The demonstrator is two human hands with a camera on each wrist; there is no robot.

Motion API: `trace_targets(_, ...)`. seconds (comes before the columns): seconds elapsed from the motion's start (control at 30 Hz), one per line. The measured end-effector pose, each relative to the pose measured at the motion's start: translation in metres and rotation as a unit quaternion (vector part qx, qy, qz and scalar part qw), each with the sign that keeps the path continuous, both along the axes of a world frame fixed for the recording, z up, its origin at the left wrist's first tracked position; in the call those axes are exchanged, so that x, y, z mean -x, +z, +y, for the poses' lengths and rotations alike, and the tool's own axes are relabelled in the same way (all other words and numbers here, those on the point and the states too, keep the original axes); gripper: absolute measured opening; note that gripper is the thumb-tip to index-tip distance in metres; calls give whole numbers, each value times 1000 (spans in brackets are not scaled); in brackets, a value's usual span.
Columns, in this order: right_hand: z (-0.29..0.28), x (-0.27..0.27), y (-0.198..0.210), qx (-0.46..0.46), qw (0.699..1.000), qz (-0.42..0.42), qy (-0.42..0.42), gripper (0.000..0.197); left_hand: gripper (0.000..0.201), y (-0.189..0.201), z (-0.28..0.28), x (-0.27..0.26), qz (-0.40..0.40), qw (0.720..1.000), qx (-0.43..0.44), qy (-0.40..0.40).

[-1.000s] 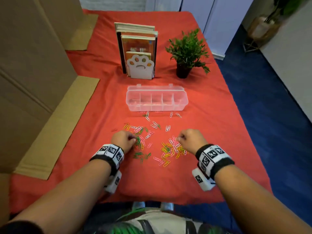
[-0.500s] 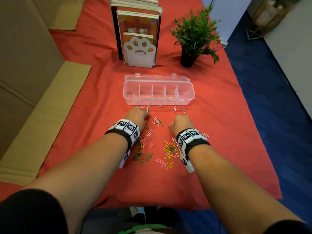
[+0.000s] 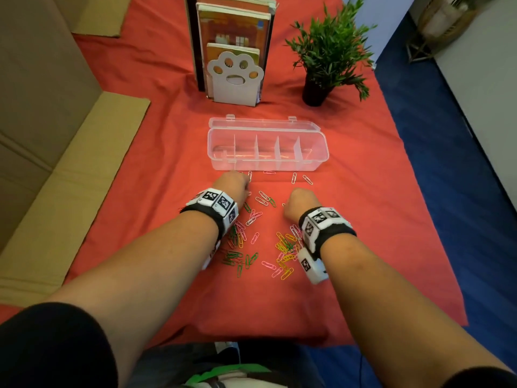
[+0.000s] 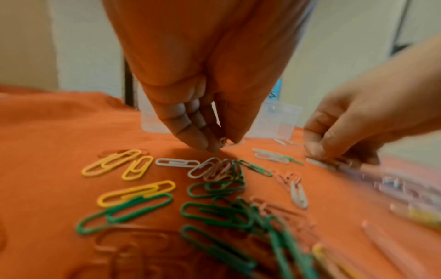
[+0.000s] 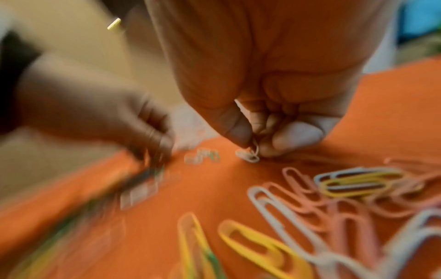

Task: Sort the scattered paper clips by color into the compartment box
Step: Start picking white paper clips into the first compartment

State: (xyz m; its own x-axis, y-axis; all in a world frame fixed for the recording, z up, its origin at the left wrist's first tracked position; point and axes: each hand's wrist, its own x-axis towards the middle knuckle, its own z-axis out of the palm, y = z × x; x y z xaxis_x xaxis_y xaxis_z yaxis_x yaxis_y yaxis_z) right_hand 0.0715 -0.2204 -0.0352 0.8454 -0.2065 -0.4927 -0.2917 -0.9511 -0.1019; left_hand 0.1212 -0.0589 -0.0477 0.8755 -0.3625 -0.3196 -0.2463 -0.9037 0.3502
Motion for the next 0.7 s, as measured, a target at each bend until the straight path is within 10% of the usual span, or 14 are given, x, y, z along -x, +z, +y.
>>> trace_targets(0.1, -13, -7, -3, -151, 978, -33, -140, 20, 18, -1, 7, 4, 23, 990, 94, 100)
trace_targets(0.27, -35, -26, 2, -398, 807, -119, -420, 35, 33, 8, 3, -3, 103, 969, 154, 164)
trace_targets(0.47, -58, -45, -14, -106, 971, -58, -207, 31, 34, 13, -16, -14, 64, 973, 130, 180)
trace_targets(0.7, -29, -56, -22, -31, 976, -92, -196, 62, 23, -8, -26, -19, -20, 992, 10, 125)
